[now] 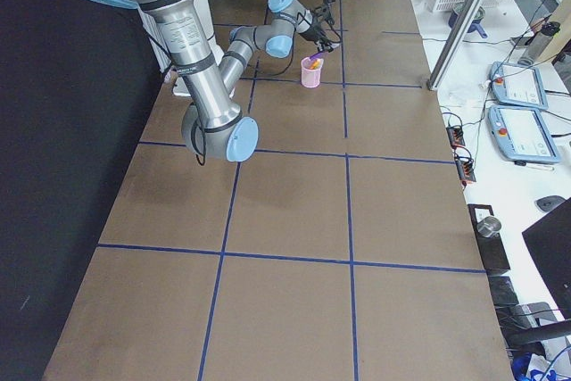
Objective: Collect pens into pen holder
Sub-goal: 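Lift the purple marker with the right gripper and carry it over the cup, then lower the purple marker into the cup and open the right gripper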
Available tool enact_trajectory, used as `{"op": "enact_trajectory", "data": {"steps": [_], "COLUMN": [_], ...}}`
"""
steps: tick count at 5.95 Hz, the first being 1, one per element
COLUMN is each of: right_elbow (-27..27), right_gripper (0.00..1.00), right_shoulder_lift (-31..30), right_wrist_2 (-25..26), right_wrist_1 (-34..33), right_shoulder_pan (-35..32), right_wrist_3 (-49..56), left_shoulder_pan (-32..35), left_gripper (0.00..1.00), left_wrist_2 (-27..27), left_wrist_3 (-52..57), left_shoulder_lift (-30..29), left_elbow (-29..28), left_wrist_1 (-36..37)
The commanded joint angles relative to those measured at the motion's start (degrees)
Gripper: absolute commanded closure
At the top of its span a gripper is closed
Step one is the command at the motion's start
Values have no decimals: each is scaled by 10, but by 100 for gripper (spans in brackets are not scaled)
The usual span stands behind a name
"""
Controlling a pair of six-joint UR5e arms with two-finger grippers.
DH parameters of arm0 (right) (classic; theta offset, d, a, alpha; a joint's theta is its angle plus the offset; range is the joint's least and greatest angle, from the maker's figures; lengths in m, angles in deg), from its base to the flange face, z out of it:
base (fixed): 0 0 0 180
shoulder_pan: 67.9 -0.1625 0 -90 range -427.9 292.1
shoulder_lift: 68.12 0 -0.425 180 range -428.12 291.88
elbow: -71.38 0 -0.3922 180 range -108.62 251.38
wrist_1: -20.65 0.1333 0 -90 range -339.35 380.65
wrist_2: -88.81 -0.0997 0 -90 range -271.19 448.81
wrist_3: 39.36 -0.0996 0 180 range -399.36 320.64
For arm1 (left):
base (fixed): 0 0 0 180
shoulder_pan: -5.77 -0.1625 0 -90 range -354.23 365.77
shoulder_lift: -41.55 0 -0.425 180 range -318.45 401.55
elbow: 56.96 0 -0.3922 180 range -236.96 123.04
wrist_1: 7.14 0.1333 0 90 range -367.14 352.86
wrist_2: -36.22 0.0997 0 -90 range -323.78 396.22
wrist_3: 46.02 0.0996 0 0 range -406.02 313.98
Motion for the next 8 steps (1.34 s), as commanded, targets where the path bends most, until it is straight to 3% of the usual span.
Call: {"op": "enact_trajectory", "data": {"steps": [1,3,5,8], "right_elbow": [2,83,93,125], "right_gripper": [100,100,100,100], "right_shoulder_lift": [-3,-13,-9,-4], "right_wrist_2": [111,181,189,210], "right_wrist_1": [28,176,204,204], "right_shoulder_pan": [57,95,97,101], "right_wrist_3": [10,38,118,118], "left_shoulder_pan": [31,32,33,32], "left_gripper": [0,0,0,0], "left_wrist_2": [-27,-29,-29,-29], "left_wrist_3": [0,0,1,1], "left_shoulder_lift": [13,12,13,13], "left_elbow": [-17,-49,-68,-77], "left_wrist_1": [0,-5,-5,-11]}}
